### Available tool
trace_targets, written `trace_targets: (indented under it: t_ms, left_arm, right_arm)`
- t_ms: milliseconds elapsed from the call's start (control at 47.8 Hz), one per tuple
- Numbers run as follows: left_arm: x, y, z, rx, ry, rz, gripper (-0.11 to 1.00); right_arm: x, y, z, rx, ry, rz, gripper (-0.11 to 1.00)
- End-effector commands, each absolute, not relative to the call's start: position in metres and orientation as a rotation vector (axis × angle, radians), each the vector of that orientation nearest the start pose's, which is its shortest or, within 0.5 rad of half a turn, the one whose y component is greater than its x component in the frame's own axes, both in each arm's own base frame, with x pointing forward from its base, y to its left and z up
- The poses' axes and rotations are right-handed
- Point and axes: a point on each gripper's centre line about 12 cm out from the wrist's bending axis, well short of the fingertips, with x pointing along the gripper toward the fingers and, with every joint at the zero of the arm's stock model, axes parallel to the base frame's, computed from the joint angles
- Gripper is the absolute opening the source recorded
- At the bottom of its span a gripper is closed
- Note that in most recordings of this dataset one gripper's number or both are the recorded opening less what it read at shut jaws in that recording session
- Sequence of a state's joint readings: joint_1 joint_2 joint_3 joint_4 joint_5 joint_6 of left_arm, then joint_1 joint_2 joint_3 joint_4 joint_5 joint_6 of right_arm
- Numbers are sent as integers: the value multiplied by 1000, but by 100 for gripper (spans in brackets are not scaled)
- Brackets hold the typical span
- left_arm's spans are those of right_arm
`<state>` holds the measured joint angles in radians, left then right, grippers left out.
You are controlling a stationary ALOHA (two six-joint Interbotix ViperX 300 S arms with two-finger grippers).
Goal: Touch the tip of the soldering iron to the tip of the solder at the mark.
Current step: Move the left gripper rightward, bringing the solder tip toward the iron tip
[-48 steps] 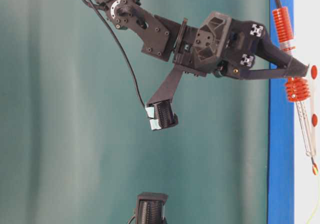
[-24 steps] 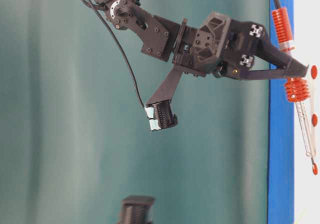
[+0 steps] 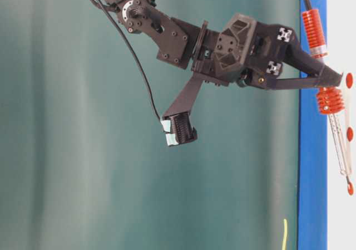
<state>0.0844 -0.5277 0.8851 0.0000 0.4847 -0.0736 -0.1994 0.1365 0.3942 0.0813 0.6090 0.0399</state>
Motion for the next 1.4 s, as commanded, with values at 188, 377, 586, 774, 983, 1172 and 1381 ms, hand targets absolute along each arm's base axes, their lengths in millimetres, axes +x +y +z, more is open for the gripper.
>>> trace_targets:
  t_ms: [188,377,586,774,983,1172,1381]
  left_arm:
    - [260,21,229,-103,822,108,0]
    - [260,21,228,-105,834,109,0]
    - [262,21,230,-124,841,117,0]
    - [267,22,231,-141,846,125,0]
    - [282,23,233,-140,847,124,0]
    - [312,24,236,-139,855,121,0]
    - [349,25,224,-132,864,115,0]
  right_arm:
    - [393,-75,197,207,1063,-195,6]
    - [371,-72,212,200,1071,-209,6]
    - [340,-69,213,204,1128,-240,6]
    - [330,-67,210,216,1144,-250,6]
    - [330,-69,211,203,1142,-253,6]
    - [330,-68,210,202,1143,-251,6]
    - [330,-68,210,203,1143,-252,6]
